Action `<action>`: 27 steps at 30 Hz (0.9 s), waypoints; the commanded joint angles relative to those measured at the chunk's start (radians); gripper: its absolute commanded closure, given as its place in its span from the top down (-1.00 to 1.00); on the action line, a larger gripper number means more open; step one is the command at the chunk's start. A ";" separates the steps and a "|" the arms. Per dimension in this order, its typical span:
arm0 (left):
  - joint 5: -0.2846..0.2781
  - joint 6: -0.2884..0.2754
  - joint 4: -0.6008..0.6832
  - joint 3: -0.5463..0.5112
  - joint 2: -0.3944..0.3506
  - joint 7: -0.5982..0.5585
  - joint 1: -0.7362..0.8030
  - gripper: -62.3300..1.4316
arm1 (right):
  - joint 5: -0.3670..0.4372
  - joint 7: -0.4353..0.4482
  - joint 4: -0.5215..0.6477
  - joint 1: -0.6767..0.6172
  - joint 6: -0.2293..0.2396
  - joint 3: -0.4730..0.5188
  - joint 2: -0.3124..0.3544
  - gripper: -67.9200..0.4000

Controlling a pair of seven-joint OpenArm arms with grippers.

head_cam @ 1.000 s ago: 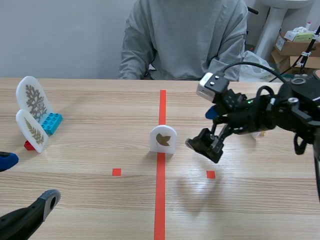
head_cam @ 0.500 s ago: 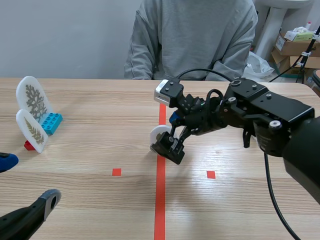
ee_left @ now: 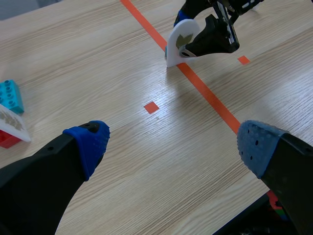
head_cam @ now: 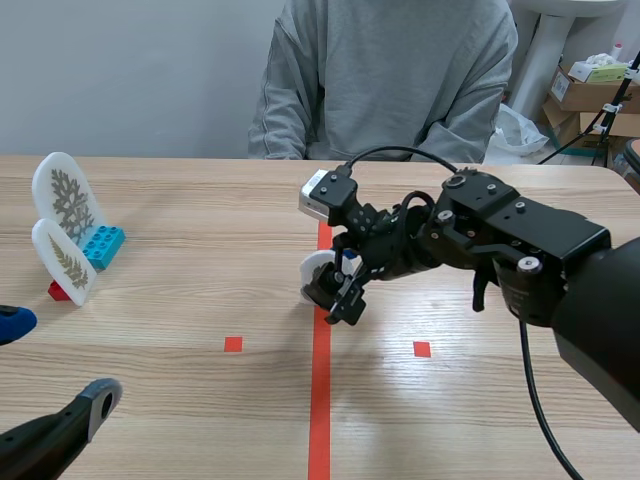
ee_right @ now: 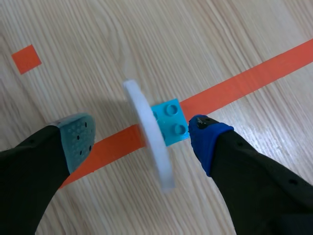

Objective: Do the leaf sorting experiment

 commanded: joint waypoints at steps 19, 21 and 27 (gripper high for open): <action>-0.011 -0.001 0.003 0.001 0.005 -0.010 -0.003 0.80 | 0.012 0.010 0.019 0.007 -0.004 0.008 0.013 -0.75; -0.011 -0.001 0.003 0.001 0.005 -0.010 -0.003 0.80 | 0.012 0.010 0.019 0.007 -0.004 0.008 0.013 -0.82; -0.011 -0.001 0.003 0.001 0.005 -0.010 -0.003 0.80 | 0.014 -0.016 0.027 0.007 -0.005 0.010 0.013 -0.94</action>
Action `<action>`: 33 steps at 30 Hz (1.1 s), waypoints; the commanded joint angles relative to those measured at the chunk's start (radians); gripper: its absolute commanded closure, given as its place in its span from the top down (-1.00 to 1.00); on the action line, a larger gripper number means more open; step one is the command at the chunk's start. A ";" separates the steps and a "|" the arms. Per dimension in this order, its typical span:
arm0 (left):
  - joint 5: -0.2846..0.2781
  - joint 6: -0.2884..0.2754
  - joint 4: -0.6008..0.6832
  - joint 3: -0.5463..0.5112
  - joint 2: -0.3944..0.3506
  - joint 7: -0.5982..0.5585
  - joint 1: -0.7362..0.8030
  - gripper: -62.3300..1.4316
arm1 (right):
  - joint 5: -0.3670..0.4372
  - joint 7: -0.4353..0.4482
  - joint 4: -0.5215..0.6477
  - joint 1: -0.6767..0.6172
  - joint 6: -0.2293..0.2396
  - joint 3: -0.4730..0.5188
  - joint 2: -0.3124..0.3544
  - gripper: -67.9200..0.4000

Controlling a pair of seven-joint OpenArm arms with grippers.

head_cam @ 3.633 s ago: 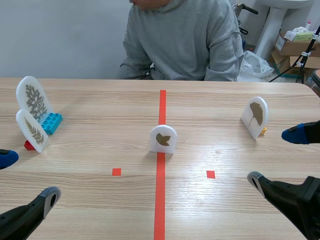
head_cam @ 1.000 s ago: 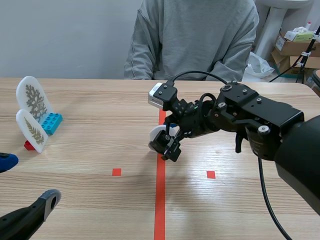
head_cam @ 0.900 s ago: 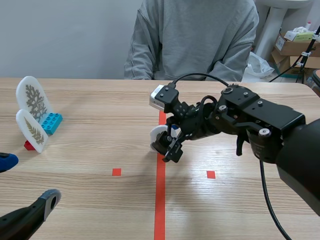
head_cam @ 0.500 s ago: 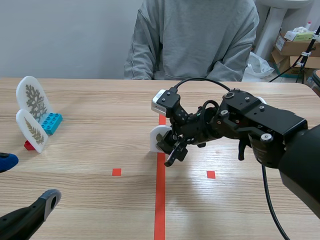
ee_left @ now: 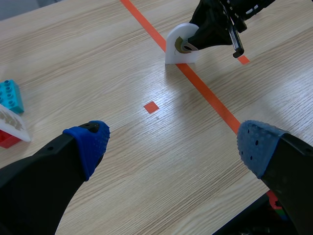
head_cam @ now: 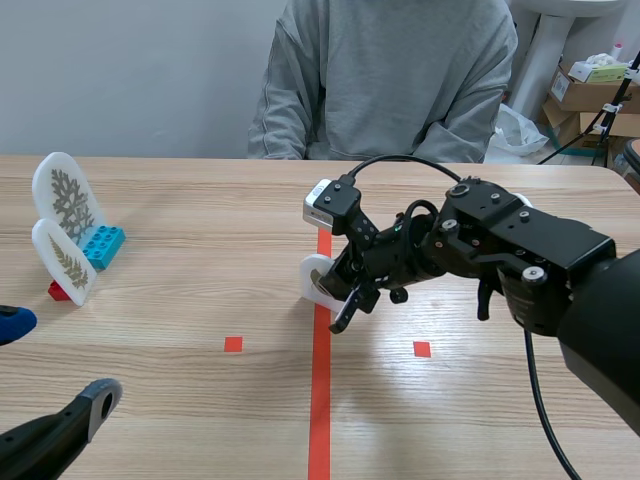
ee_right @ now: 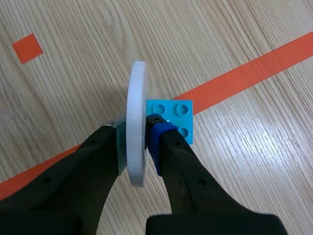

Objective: Do the leaf sorting experiment

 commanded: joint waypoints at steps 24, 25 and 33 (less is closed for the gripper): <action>-0.011 -0.001 0.003 0.001 0.005 0.008 -0.048 0.80 | 0.338 -0.333 0.553 -0.507 -0.175 0.632 0.291 -0.94; -0.011 -0.001 0.003 0.001 0.005 0.008 -0.048 0.80 | 0.348 -0.333 0.554 -0.528 -0.174 0.673 0.291 -0.94; -0.011 -0.001 0.003 0.001 0.005 0.008 -0.048 0.80 | 0.352 -0.270 0.539 -0.591 -0.171 0.893 0.290 -0.94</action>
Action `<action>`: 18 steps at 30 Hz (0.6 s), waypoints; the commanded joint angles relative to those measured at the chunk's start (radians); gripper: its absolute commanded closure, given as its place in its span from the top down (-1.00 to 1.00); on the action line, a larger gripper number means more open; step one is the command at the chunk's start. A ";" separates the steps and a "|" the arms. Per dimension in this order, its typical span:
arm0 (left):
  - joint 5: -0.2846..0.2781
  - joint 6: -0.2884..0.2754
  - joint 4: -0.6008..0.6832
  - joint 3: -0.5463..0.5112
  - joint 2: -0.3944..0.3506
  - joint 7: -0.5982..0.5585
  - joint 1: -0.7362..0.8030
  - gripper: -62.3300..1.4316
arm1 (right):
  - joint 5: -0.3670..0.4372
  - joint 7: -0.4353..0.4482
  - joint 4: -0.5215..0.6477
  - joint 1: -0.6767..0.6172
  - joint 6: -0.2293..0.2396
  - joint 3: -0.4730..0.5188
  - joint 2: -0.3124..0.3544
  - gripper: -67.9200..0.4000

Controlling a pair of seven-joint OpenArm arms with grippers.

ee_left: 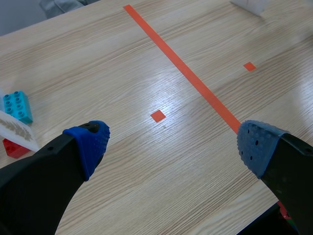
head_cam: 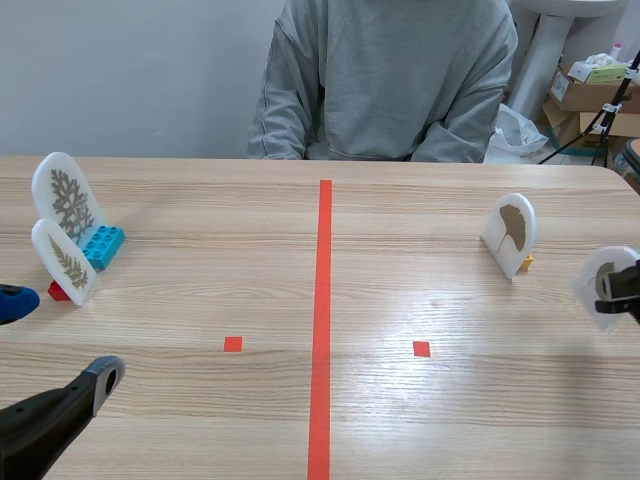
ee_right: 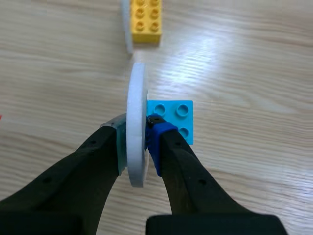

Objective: Do the leaf sorting experiment

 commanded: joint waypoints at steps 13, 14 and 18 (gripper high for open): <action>-0.011 0.000 0.003 0.001 0.005 -0.014 -0.004 0.80 | -0.052 0.043 -0.315 0.278 0.064 -0.031 0.007 -0.94; -0.011 0.000 0.003 0.001 0.005 -0.014 -0.004 0.80 | -0.053 0.049 -0.340 0.297 0.064 -0.041 0.007 -0.94; -0.011 0.000 0.003 0.001 0.005 -0.013 -0.003 0.80 | -0.072 0.071 -0.406 0.354 0.069 -0.098 0.003 -0.94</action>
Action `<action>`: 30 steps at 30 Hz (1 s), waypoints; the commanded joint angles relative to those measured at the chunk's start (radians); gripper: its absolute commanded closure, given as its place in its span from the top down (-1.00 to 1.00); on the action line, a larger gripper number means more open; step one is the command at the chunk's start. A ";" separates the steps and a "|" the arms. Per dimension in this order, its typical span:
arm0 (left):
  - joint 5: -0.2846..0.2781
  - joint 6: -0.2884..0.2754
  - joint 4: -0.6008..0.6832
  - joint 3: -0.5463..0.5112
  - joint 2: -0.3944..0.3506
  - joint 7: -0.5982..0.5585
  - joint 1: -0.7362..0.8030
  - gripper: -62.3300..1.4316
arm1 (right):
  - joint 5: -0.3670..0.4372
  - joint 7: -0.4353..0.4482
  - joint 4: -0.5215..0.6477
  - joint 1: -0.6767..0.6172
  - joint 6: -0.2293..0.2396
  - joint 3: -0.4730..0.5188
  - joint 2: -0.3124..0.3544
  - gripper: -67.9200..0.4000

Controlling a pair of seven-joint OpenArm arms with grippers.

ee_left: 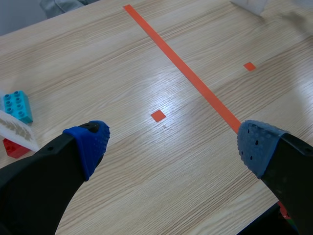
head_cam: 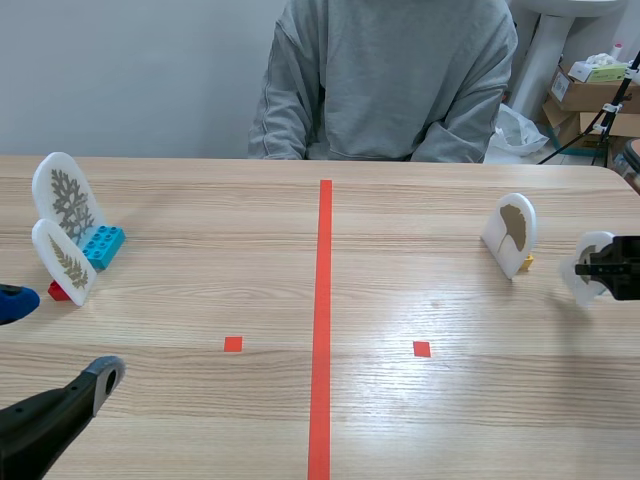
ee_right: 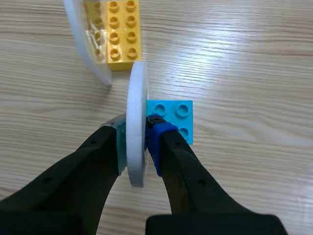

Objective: Do the leaf sorting experiment

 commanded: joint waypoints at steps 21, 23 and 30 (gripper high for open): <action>-0.011 0.000 0.003 0.001 0.005 -0.013 -0.003 0.80 | -0.012 0.013 0.018 0.034 0.007 -0.059 -0.016 -0.24; -0.011 0.000 0.003 0.001 0.005 -0.013 -0.003 0.80 | -0.012 0.012 0.018 0.034 0.007 -0.059 -0.016 -0.07; -0.011 0.000 0.003 0.001 0.005 -0.013 -0.003 0.80 | -0.025 0.028 0.018 0.034 0.030 -0.059 -0.016 0.45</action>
